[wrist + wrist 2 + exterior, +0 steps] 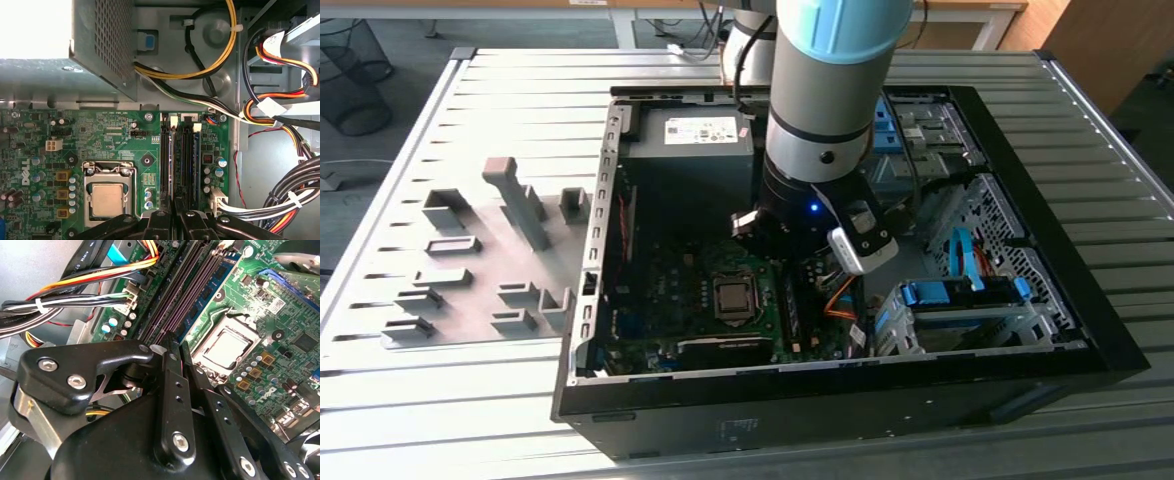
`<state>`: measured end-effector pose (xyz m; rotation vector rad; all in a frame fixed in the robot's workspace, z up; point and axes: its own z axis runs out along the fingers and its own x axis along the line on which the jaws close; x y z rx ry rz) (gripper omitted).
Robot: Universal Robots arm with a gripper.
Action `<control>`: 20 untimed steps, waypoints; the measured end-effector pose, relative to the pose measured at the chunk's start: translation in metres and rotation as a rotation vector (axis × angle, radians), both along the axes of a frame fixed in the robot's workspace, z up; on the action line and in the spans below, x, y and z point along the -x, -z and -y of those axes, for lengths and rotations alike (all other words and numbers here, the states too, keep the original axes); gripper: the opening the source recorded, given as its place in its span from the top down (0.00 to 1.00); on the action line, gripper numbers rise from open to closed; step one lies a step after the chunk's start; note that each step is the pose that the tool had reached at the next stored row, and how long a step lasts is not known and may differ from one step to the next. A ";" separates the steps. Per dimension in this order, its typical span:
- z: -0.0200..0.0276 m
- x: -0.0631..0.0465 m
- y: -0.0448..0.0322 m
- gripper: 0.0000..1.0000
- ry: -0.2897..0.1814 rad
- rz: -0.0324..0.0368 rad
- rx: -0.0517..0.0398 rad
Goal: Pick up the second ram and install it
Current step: 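Insert the second ram into the second slot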
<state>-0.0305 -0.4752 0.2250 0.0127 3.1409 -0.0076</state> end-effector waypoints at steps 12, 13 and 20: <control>0.0007 -0.002 0.0035 0.86 0.014 0.0000 -0.0008; 0.0008 -0.002 0.0035 0.86 0.014 0.0001 -0.0008; 0.0008 -0.002 0.0046 0.86 0.005 0.0000 -0.0016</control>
